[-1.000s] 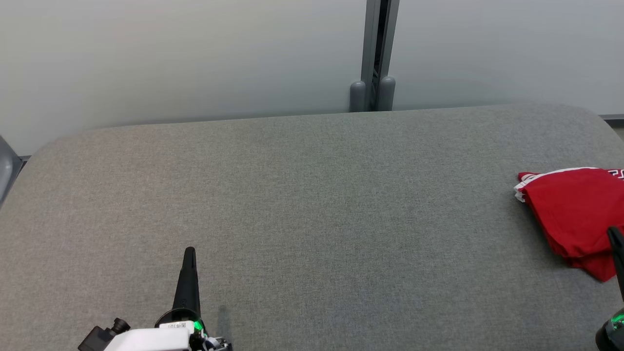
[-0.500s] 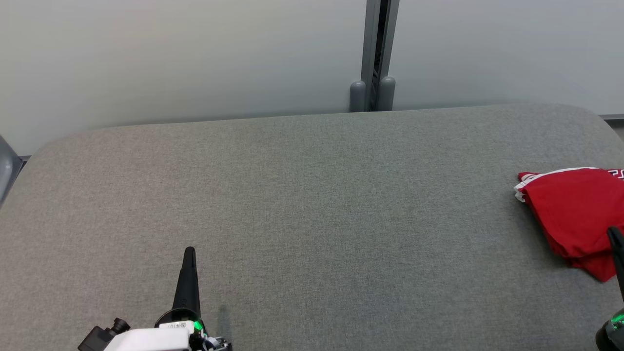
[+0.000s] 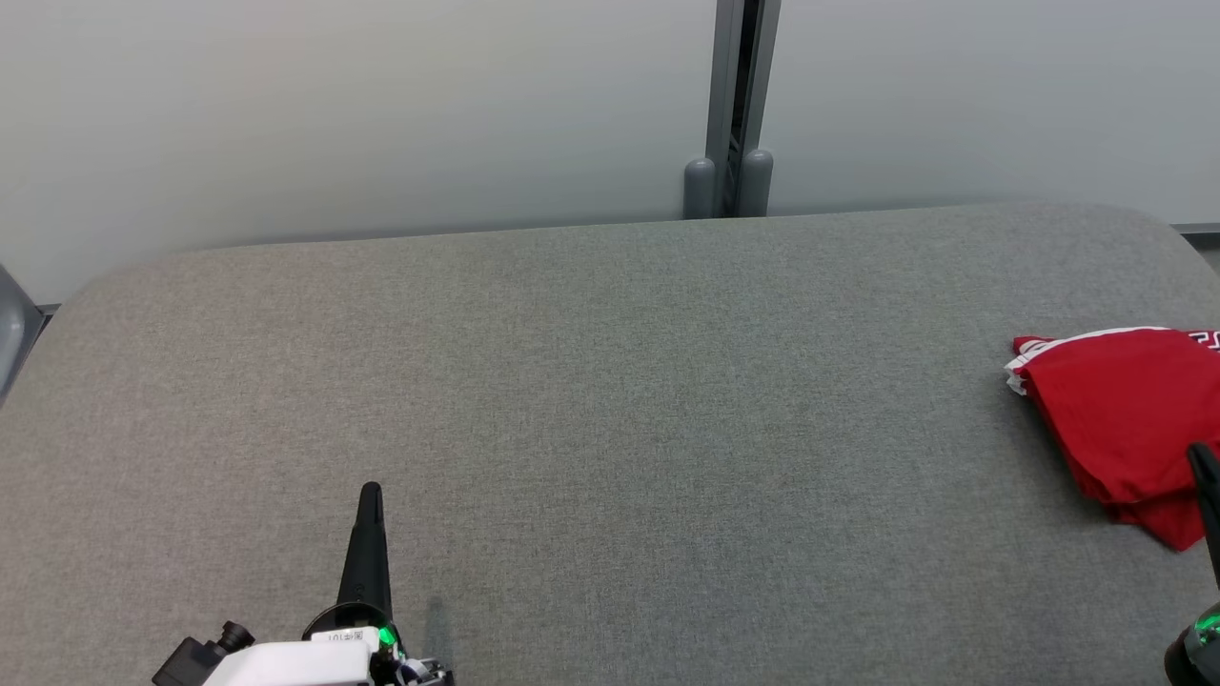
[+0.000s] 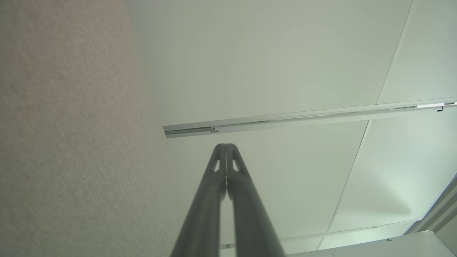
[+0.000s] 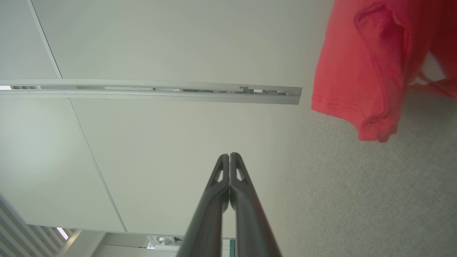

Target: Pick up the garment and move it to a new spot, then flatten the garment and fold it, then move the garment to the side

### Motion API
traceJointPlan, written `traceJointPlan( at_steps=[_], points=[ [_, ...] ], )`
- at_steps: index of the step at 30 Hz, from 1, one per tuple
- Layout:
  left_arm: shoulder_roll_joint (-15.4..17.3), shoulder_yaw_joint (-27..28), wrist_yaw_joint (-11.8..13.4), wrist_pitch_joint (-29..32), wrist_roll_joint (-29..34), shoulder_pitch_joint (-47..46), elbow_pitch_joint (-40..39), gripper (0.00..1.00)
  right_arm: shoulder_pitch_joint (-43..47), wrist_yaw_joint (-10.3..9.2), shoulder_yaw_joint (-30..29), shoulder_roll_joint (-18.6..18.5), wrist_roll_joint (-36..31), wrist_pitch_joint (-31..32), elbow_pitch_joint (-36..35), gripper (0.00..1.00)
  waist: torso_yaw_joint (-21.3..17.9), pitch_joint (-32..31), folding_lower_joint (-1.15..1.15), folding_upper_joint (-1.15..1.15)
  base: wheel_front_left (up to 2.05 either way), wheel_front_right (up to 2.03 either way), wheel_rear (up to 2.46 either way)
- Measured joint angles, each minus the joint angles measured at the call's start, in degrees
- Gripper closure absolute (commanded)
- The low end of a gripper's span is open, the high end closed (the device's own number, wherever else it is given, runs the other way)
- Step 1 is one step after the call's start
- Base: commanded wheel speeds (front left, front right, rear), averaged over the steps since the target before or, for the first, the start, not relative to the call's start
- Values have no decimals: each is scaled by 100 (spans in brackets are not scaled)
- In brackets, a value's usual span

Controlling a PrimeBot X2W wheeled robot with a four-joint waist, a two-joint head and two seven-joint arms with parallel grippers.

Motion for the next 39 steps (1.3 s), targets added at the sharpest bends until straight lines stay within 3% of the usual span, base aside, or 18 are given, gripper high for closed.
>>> traceJointPlan(
  at_steps=[39],
  points=[
    [0, 1, 0, 0, 0, 0, 0, 100, -1, 0, -4, 1, 0, 1, 0, 100, 0, 0, 0, 0, 0, 0, 0]
  ],
)
